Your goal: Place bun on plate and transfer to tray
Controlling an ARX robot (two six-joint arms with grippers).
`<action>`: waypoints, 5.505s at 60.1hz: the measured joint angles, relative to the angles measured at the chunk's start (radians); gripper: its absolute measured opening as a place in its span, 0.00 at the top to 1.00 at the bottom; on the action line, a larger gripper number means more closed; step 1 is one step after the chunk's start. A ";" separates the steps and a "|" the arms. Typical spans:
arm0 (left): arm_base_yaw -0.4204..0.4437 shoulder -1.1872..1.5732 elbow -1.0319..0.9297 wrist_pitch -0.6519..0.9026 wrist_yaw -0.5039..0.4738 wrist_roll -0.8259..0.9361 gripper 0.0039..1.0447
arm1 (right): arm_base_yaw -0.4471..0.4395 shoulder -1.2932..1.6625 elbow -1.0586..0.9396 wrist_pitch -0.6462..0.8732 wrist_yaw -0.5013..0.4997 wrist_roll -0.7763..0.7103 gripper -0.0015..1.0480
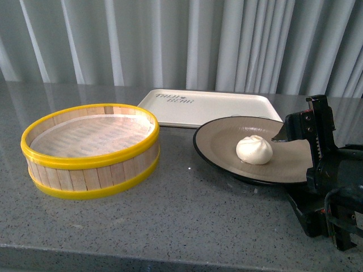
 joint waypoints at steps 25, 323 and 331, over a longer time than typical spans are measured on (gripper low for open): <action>0.000 0.000 0.000 0.000 0.000 0.000 0.06 | -0.011 0.028 -0.010 0.026 -0.034 0.064 0.91; 0.000 -0.001 0.000 0.000 0.000 0.000 0.06 | -0.154 -0.230 -0.115 0.288 0.100 -1.359 0.61; 0.000 -0.001 0.000 0.000 0.000 0.000 0.06 | -0.179 -0.312 -0.240 0.305 0.079 -1.423 0.84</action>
